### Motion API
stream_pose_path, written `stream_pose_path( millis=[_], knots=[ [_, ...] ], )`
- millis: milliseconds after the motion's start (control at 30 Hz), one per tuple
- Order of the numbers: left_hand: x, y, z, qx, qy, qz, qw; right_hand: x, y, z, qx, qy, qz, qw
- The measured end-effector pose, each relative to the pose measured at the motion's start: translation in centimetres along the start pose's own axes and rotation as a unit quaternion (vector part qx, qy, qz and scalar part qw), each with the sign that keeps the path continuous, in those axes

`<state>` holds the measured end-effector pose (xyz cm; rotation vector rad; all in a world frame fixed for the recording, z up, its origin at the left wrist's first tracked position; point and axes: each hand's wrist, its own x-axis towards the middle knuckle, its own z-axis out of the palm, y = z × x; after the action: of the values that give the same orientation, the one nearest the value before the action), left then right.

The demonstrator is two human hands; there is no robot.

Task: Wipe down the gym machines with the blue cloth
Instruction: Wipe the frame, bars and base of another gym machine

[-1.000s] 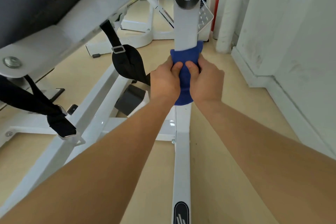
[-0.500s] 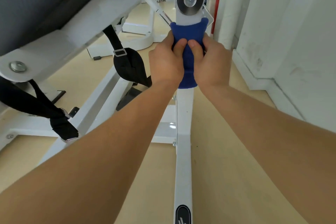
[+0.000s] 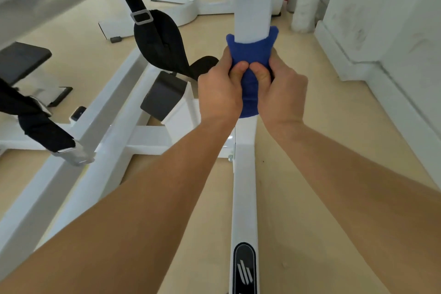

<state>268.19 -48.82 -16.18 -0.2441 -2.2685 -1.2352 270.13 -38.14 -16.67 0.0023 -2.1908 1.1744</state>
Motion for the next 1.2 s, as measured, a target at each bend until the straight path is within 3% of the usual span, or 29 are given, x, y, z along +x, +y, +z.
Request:
stream_pose_path(
  millis=[267, 467, 567, 667, 1200],
  knots=[
    [-2.8, -2.5, 1.8, -0.03, 0.01, -0.015, 0.999, -2.2, 2.7, 1.6, -0.047, 0.0, 0.006, 0.999],
    [-3.8, -2.9, 2.4, -0.044, 0.003, -0.092, 0.995, -4.8, 4.3, 2.5, -0.112, -0.036, 0.071, 0.99],
    [-5.1, -3.6, 2.7, 0.023, -0.014, -0.114, 0.993, -5.2, 5.1, 2.7, -0.122, -0.045, 0.082, 0.988],
    [-7.6, -5.7, 3.8, 0.093, -0.045, -0.165, 0.981, -6.6, 6.8, 2.8, -0.175, -0.115, 0.112, 0.971],
    [-8.6, -10.0, 4.9, 0.099, -0.166, -0.198, 0.961, -7.4, 10.4, 4.4, -0.237, -0.227, 0.127, 0.936]
  ],
)
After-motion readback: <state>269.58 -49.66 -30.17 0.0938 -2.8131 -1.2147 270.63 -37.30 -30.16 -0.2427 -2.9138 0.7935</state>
